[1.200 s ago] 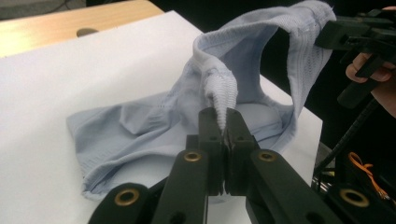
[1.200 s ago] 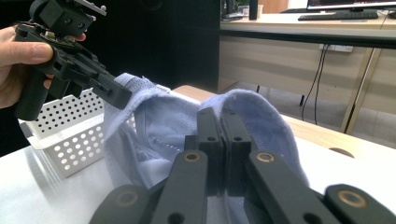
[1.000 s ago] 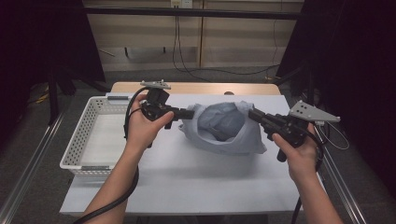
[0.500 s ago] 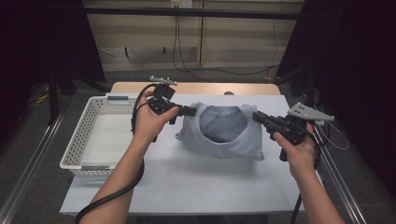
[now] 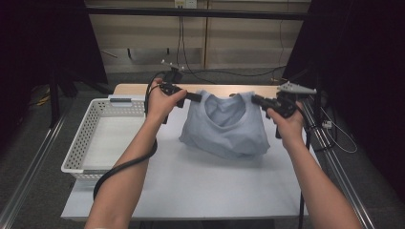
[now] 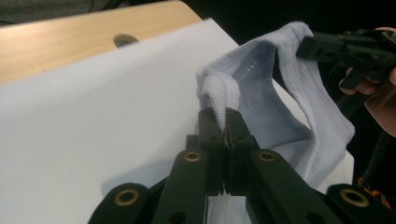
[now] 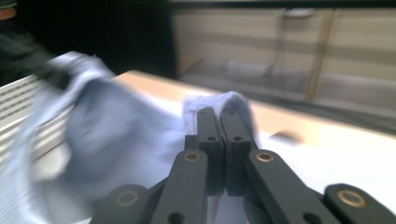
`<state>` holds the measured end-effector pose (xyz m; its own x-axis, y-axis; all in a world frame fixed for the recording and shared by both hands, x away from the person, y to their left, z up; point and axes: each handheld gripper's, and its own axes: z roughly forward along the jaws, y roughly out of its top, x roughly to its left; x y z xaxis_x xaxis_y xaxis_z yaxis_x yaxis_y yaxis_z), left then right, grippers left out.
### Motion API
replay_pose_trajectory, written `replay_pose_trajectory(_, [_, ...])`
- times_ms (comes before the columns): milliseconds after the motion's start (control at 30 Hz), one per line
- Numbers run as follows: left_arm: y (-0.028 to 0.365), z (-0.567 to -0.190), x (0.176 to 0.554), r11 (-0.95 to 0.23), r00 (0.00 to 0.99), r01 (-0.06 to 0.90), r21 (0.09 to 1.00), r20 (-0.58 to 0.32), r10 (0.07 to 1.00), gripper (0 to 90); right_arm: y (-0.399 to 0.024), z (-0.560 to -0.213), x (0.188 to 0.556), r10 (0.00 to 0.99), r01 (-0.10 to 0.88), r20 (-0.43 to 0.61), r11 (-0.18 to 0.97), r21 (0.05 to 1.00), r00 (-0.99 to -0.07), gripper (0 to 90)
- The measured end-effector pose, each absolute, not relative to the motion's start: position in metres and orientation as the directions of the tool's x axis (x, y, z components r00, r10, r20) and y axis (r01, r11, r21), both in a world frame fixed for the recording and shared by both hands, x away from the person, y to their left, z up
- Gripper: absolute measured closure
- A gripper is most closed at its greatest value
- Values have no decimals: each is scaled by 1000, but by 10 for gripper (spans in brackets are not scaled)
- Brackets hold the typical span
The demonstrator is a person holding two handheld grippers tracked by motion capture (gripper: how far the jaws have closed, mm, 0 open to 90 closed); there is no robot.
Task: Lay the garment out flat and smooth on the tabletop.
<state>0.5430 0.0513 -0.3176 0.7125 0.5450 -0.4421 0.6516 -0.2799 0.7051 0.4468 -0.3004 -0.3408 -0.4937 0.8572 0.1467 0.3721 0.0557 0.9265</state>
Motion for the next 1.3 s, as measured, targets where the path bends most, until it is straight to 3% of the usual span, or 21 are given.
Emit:
replay_pose_trajectory(67, [51, -314, 557, -251, 701, 653, 715, -444, 559, 878, -305, -328, 471, 904, 341, 109, 42, 939, -413, 881])
replay_pose_trajectory(133, [51, -316, 562, -231, 679, 673, 702, -464, 568, 766, -305, -319, 487, 941, 336, 64, 54, 940, -331, 724])
replay_pose_trajectory(200, [49, -322, 558, -248, 686, 664, 705, -444, 576, 538, -303, -316, 493, 967, 341, 41, 49, 939, -253, 442])
replay_pose_trajectory(233, [49, -324, 554, -249, 691, 656, 712, -435, 577, 452, -302, -318, 491, 970, 364, 62, 30, 931, -237, 394])
replay_pose_trajectory(333, [48, -338, 539, -280, 713, 634, 721, -405, 573, 305, -298, -327, 476, 957, 385, 63, 53, 921, -284, 355])
replay_pose_trajectory(400, [48, -347, 528, -299, 721, 625, 721, -386, 575, 260, -296, -335, 462, 948, 402, 91, 42, 915, -306, 312])
replay_pose_trajectory(567, [53, -362, 502, -315, 721, 625, 714, -373, 585, 212, -285, -355, 421, 910, 422, 77, 112, 900, -408, 257])
replay_pose_trajectory(800, [59, -374, 473, -342, 733, 618, 708, -362, 577, 178, -283, -381, 379, 895, 442, 81, 137, 887, -439, 209])
replay_pose_trajectory(1300, [70, -401, 442, -357, 738, 588, 726, -301, 603, 148, -284, -432, 350, 886, 481, 86, 164, 861, -457, 159])
